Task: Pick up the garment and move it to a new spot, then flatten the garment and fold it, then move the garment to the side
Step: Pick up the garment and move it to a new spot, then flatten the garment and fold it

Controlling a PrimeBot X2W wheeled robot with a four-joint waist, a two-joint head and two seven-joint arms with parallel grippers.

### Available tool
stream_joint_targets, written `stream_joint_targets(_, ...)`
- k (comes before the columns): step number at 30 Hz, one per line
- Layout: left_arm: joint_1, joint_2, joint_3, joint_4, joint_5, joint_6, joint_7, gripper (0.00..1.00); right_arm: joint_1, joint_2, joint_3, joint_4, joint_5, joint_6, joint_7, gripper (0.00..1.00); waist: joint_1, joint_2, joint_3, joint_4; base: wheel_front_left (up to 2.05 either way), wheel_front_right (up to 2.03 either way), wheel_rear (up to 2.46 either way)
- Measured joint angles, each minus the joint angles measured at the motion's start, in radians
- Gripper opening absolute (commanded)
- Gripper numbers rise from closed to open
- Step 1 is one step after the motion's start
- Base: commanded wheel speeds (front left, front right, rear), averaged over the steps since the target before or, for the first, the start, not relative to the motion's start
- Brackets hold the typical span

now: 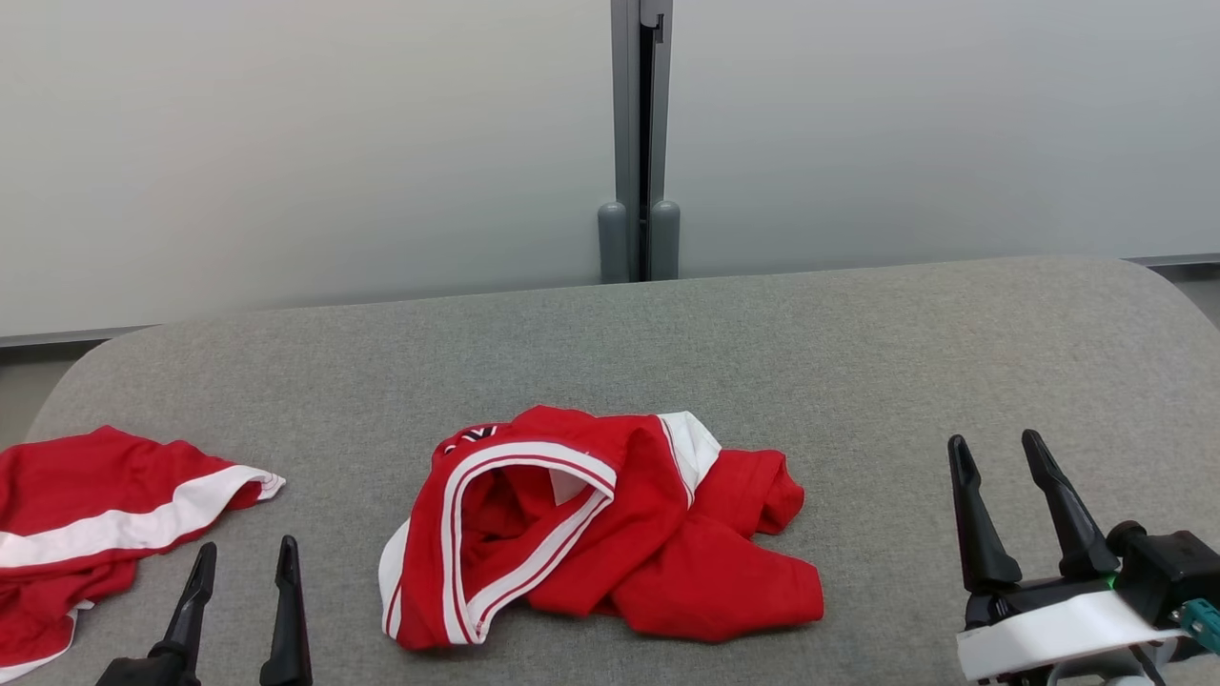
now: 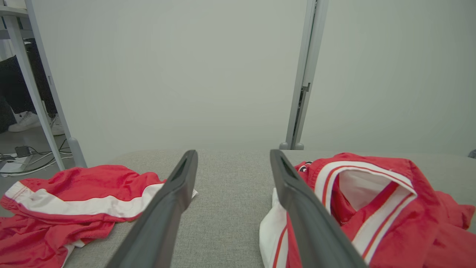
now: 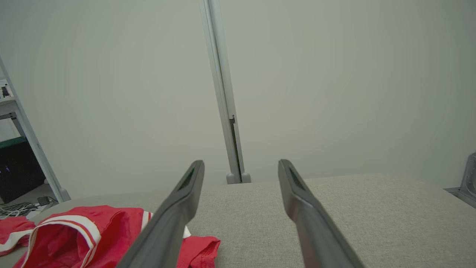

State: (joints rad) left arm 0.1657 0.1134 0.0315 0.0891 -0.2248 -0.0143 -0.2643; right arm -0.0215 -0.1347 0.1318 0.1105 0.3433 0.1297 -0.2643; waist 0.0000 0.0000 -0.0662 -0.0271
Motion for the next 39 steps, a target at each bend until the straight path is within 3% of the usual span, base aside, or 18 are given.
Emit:
stream_joint_targets(29,-0.013,-0.034,0.035,0.004,0.041,-0.035,0.000,1.00,-0.012,-0.005,0.009,0.006,-0.001,0.000,0.000,1.00,0.0000,0.0000,0.017,-0.005,0.00,0.00,0.00)
stream_joint_targets(39,-0.092,-0.043,-0.043,0.029,0.049,-0.066,0.006,1.00,-0.041,-0.016,0.019,0.010,-0.003,0.000,0.000,1.00,0.0000,0.0000,0.040,-0.029,0.00,0.00,0.00)
